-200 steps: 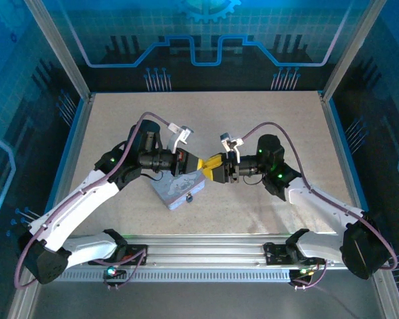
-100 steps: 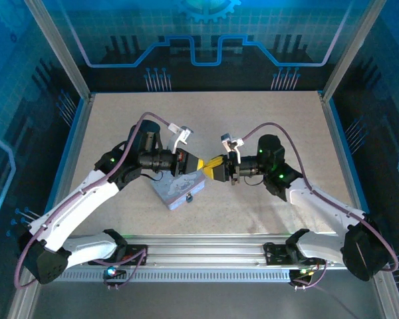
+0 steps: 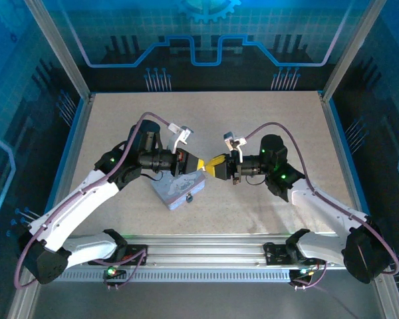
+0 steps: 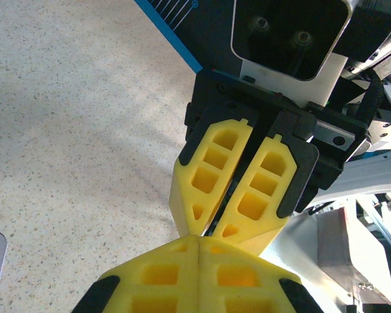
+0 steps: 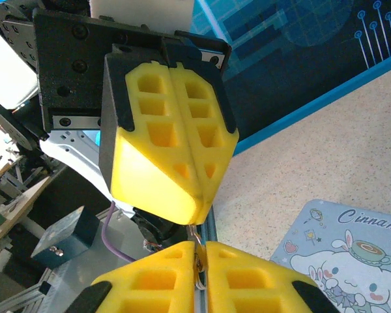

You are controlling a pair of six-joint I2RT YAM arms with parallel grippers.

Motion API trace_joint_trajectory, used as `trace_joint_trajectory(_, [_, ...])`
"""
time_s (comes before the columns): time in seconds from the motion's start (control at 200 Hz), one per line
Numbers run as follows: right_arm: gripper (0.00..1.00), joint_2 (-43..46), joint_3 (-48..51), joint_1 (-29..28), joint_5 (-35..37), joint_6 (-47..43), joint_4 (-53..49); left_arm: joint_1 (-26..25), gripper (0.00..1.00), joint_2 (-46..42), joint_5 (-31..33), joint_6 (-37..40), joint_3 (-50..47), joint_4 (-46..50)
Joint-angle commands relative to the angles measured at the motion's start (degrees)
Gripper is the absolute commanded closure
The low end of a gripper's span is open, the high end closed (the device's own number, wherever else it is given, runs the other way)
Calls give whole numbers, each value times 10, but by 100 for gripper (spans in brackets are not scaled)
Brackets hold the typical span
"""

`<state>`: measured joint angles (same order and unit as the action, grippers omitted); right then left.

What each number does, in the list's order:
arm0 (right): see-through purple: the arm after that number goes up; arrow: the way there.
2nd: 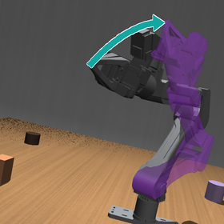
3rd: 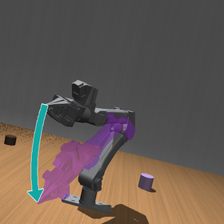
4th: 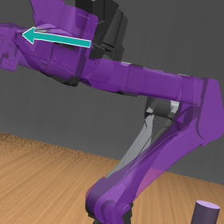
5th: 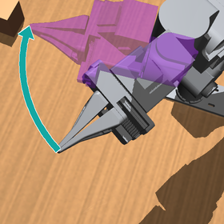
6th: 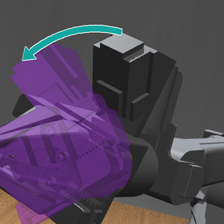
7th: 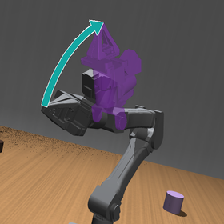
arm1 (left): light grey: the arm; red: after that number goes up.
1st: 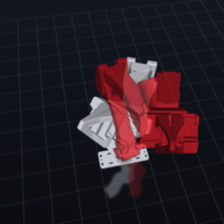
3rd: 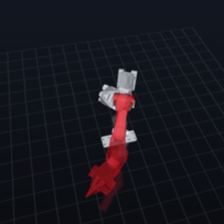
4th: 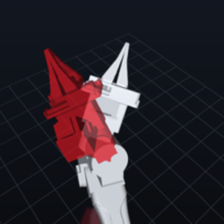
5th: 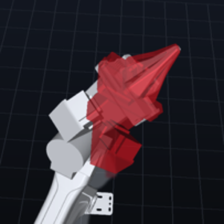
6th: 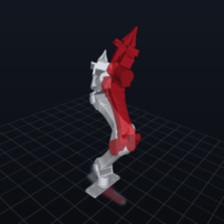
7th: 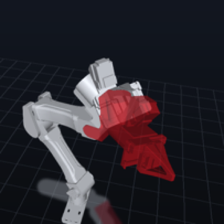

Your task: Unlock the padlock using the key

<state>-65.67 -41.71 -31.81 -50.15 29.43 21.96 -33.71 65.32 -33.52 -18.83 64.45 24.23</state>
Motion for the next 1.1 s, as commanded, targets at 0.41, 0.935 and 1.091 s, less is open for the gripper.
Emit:
trace_joint_trajectory(0.41, [83,-20,-3,-8,-10,3,9,3,100,-5,-9,16,12,7])
trace_joint_trajectory(0.935, [100,-21,-11,-13,6,-7,-10,4,100,-6,-5,14,10,5])
trace_joint_trajectory(1.091, [100,-7,-6,-9,41,-16,-35,6,84,-12,10,13,10,5])
